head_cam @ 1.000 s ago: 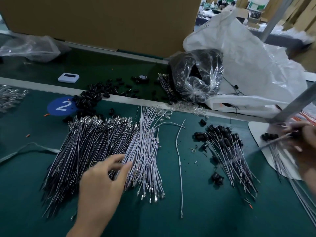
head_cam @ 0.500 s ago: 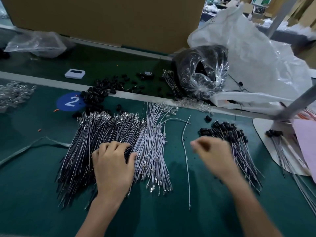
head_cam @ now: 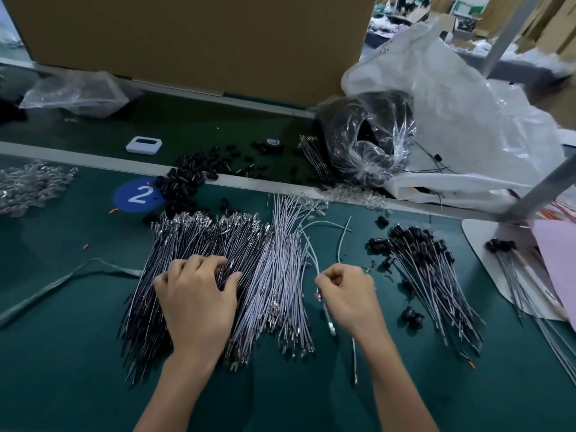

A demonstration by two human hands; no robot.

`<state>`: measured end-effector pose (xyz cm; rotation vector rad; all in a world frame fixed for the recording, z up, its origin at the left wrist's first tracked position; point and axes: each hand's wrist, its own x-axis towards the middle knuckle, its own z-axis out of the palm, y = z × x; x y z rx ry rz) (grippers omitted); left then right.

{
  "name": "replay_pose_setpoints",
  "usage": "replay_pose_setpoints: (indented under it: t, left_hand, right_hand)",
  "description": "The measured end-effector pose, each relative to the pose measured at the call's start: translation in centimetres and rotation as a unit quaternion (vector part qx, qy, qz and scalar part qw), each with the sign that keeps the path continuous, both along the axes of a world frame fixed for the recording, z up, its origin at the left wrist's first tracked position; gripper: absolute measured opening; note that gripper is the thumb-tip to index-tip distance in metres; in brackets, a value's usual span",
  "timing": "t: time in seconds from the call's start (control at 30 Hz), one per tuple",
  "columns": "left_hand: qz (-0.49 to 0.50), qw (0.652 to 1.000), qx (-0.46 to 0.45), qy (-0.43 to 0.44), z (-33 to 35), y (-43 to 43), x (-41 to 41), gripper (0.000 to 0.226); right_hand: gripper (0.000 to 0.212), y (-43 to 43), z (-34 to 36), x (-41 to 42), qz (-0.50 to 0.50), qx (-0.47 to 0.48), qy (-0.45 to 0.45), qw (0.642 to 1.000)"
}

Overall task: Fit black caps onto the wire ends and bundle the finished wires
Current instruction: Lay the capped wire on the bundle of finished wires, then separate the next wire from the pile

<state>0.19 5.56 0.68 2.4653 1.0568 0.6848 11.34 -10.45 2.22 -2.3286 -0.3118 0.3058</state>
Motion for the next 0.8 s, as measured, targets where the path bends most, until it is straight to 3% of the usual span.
replay_pose_setpoints:
  t: [0.1, 0.27, 0.37, 0.53, 0.8]
  left_hand:
    - [-0.001, 1.000, 0.006, -0.002, 0.2, 0.1, -0.1, 0.026]
    - [-0.006, 1.000, 0.017, 0.011, 0.4, 0.0, -0.4, 0.025]
    - [-0.015, 1.000, 0.007, 0.008, 0.4, -0.4, -0.7, 0.023]
    - [-0.032, 0.999, -0.003, -0.004, 0.6, -1.1, -0.7, 0.022]
    - [-0.032, 0.999, 0.010, 0.010, 0.6, -1.1, -0.9, 0.018]
  right_hand:
    - [0.025, -0.5, 0.4, -0.2, -0.004, 0.002, 0.010, 1.000]
    - [0.022, -1.4, 0.2, -0.3, 0.022, -0.082, -0.025, 0.996]
    - [0.017, -1.8, 0.0, -0.7, 0.030, -0.033, 0.022, 0.999]
    - [0.021, -2.0, -0.6, -1.1, 0.001, 0.060, 0.025, 0.998]
    - [0.021, -2.8, -0.8, -1.2, -0.037, 0.211, 0.093, 0.972]
